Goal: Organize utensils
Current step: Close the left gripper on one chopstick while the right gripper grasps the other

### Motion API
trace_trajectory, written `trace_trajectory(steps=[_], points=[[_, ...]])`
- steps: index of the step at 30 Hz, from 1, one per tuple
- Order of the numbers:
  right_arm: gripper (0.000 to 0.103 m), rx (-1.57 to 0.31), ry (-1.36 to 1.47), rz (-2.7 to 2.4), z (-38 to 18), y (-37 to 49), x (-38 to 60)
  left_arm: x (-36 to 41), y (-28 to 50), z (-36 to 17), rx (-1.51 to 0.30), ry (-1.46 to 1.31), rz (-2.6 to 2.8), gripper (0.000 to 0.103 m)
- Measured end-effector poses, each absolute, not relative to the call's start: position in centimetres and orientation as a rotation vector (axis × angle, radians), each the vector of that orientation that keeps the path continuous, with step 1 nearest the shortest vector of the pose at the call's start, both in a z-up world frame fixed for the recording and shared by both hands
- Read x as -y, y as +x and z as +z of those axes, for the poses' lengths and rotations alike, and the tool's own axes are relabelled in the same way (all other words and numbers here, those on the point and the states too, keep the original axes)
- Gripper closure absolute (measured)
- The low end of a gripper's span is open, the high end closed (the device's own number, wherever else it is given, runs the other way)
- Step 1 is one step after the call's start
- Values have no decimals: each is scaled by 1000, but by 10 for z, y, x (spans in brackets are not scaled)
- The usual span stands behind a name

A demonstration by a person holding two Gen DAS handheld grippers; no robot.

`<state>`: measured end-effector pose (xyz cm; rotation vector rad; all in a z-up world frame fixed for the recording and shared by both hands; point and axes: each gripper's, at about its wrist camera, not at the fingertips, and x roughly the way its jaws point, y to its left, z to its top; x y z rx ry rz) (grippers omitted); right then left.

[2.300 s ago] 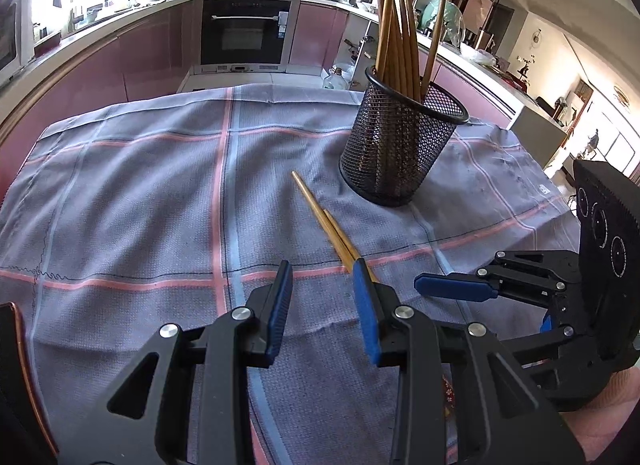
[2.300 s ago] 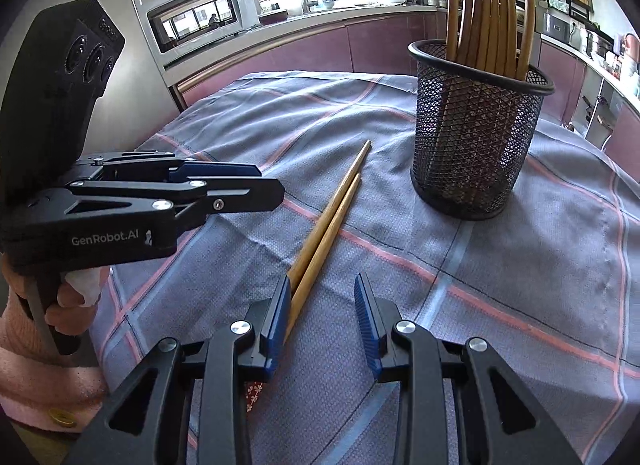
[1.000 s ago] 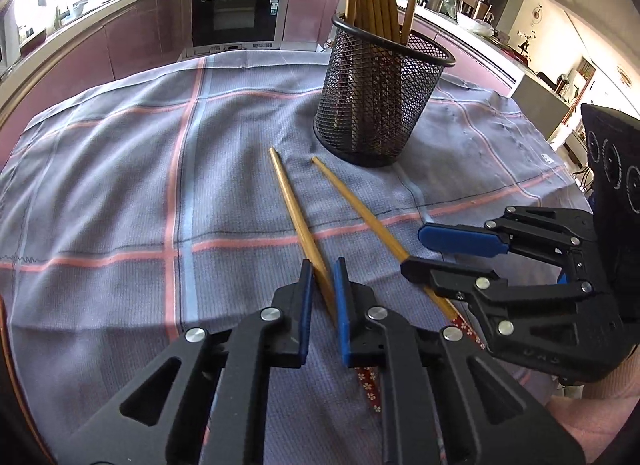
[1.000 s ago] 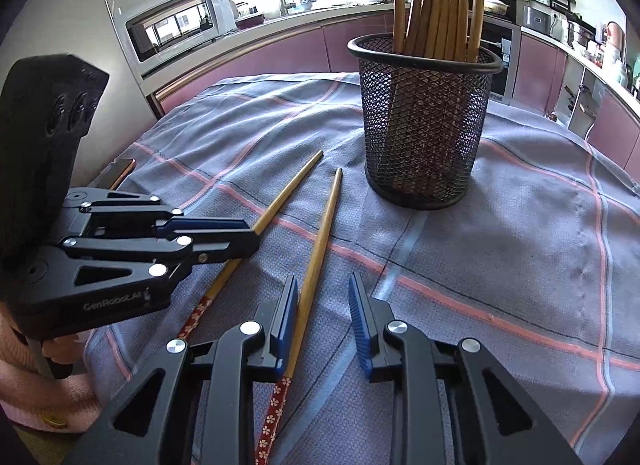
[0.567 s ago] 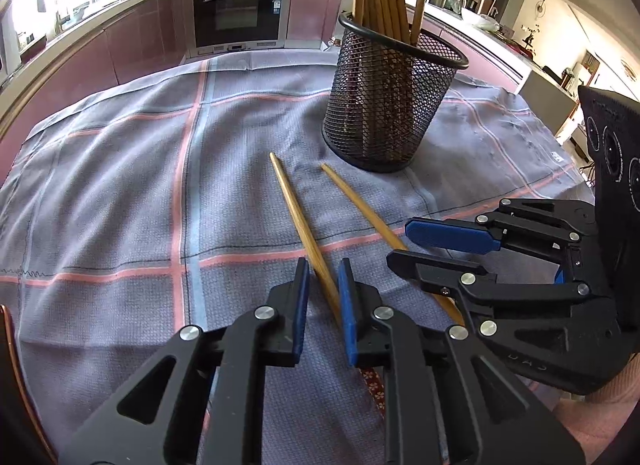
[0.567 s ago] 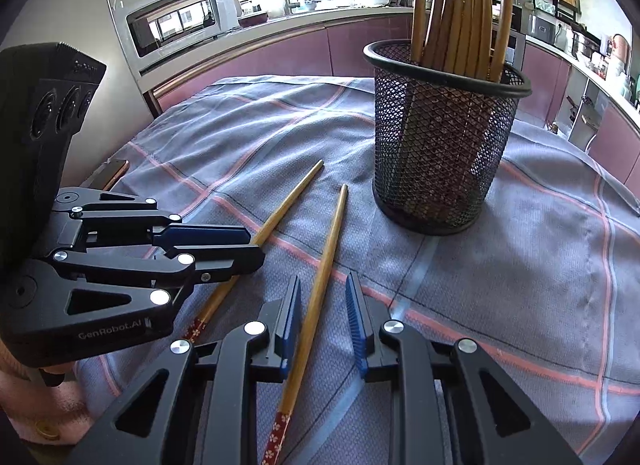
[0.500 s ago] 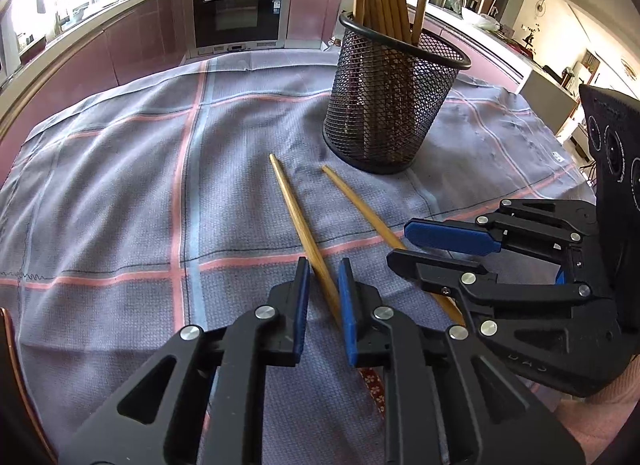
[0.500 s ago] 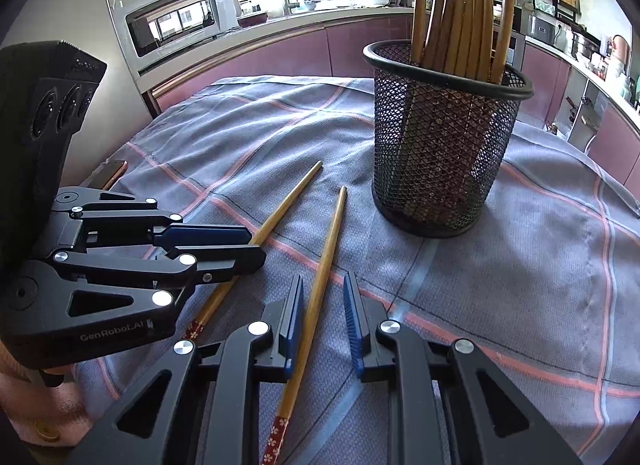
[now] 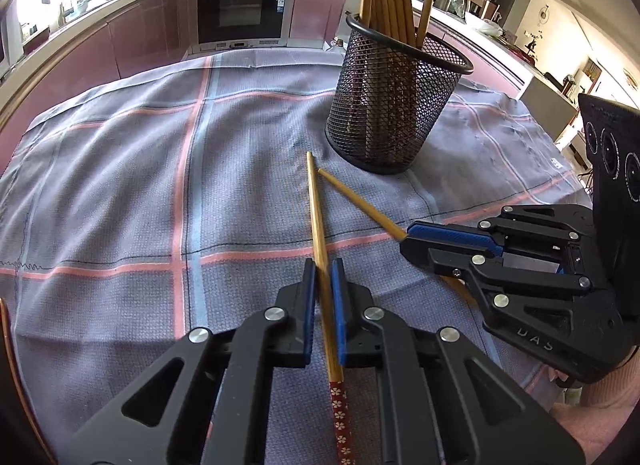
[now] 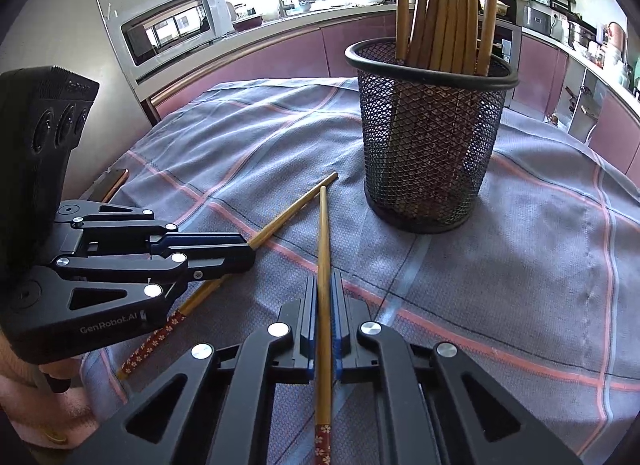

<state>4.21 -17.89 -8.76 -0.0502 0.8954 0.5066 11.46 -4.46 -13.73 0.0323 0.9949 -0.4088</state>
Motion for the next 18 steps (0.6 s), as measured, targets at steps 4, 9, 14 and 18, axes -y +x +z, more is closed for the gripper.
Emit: trace_trajectory(steps=[4,9,14,18], points=[[98,-894,-47,501,-86,42,181,47,116,-137,-994,62,-399,94],[98,-888,-46,504,-84,41,180,51,121,-138,-991,98,-402,93],[98,-872,-36,513,-78,38,183,51,123,-138,-994,84,-399,93],[98,-865,-20,519,-75,35,189,50,121,-137,-991,68,-403,95]])
